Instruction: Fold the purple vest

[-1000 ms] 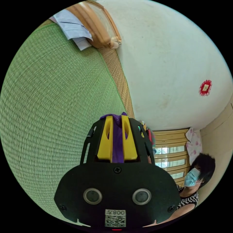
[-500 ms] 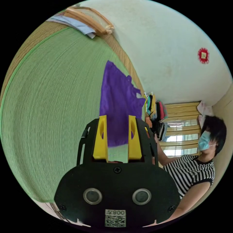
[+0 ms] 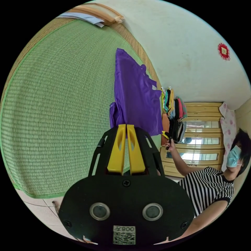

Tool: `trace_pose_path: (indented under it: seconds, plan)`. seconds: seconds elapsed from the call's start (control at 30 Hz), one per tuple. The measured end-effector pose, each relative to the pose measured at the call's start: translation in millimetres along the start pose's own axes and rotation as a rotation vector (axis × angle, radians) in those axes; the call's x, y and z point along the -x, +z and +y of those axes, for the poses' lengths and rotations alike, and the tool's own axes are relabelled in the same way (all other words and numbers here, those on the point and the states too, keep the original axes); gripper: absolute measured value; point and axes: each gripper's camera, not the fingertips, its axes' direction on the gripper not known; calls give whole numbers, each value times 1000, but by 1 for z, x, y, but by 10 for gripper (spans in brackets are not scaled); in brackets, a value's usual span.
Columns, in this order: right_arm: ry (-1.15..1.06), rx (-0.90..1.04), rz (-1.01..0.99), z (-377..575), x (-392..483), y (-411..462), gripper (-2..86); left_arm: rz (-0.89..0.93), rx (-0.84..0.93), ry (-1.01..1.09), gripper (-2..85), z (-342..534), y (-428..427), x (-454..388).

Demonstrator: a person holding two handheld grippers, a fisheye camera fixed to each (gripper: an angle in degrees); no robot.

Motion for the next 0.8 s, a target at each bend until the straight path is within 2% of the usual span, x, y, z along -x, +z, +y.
trace_pose_path:
  seconds: [0.17,0.33,0.43,0.53,0.67,0.8]
  plan:
    - [24,31,-40,52,13,-10,10,-16,36,14,6,31,-31,-22]
    - [145,37,-72,109,5,1,16,13,40,-44,18,74,-47,-26]
    - [202,-41,-81,124,16,-12,23,-18,-63,-76,39,93,-69,-37]
    - [226,-105,6,117,49,-37,32,-96,-143,-29,58,91,-90,-67]
    - [51,-146,127,61,153,-43,52,-111,-93,177,73,42,-73,-134]
    - [-243,-53,233,-44,292,25,79,-135,47,385,86,-29,-14,-205]
